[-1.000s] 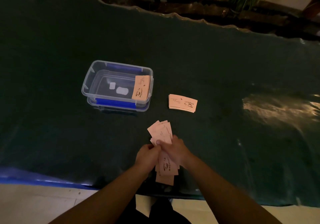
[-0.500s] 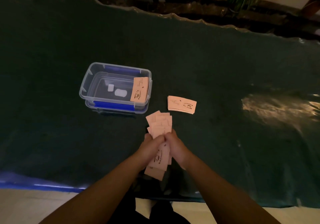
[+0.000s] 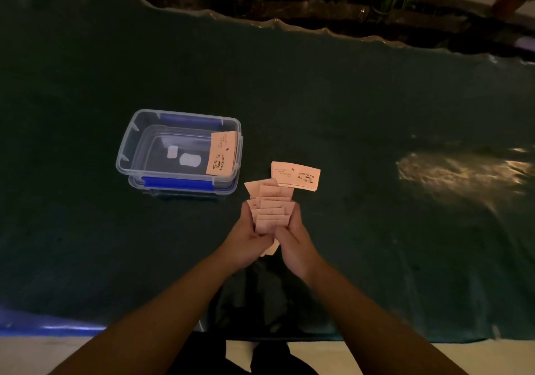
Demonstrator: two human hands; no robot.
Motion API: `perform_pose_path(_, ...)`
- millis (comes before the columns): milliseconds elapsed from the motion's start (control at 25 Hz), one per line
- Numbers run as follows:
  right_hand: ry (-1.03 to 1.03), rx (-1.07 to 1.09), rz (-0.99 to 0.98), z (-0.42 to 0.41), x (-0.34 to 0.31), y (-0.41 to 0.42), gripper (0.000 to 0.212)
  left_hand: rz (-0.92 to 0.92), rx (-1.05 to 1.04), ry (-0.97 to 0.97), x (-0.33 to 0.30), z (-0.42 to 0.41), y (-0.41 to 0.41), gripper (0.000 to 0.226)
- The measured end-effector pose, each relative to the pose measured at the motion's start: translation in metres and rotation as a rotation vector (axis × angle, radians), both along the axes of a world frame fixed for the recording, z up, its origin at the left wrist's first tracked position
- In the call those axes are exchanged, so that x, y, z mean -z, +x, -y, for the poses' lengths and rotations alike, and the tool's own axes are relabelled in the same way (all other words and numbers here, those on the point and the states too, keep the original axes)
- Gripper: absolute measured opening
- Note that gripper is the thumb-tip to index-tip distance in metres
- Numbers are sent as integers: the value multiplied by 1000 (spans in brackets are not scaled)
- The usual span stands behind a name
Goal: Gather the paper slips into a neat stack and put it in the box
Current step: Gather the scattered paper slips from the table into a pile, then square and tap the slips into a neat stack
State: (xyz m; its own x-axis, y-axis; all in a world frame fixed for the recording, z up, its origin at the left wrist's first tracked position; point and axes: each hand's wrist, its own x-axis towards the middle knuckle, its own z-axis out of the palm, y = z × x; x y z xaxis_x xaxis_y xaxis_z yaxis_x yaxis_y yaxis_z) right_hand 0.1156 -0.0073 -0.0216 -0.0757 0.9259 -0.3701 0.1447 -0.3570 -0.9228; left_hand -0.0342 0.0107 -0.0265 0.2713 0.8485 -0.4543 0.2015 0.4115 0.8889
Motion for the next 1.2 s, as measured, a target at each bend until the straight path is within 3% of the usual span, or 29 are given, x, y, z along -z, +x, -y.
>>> perform_pose_path(200, -56, 14, -66, -8, -2, 10, 50, 50, -32, -66, 7, -14, -6, 73)
perform_pose_path(320, -142, 86, -164, -24, -10, 28, 52, 221, -189, -182, 2, -27, 2, 62)
perform_pose_path(480, -217, 276, -446, -34, -13, 50, 55, 539, -377, -332, -6, -52, 26, 60)
perform_pose_path(600, -197, 327, -537, -37, -17, 53, 64, 592, -372, -329, -13, -64, 42, 64)
perform_pose_path(720, -196, 376, -550, -45, -20, 61, 66, 607, -331, -355, -19, -77, 48, 71)
perform_pose_path(840, -211, 394, -527, -55, -24, 81, 56, 610, -210, -336, -26, -92, 40, 66)
perform_pose_path(1000, -262, 357, -452, -74, -25, 107, 45, 563, -281, -292, -34, -120, 28, 80)
perform_pose_path(1080, -294, 305, -401, -88, -27, 117, 47, 471, -250, -296, -38, -134, 25, 86)
perform_pose_path(1200, -366, 215, -269, -110, -28, 129, 51, 185, -118, -318, -39, -150, 27, 79)
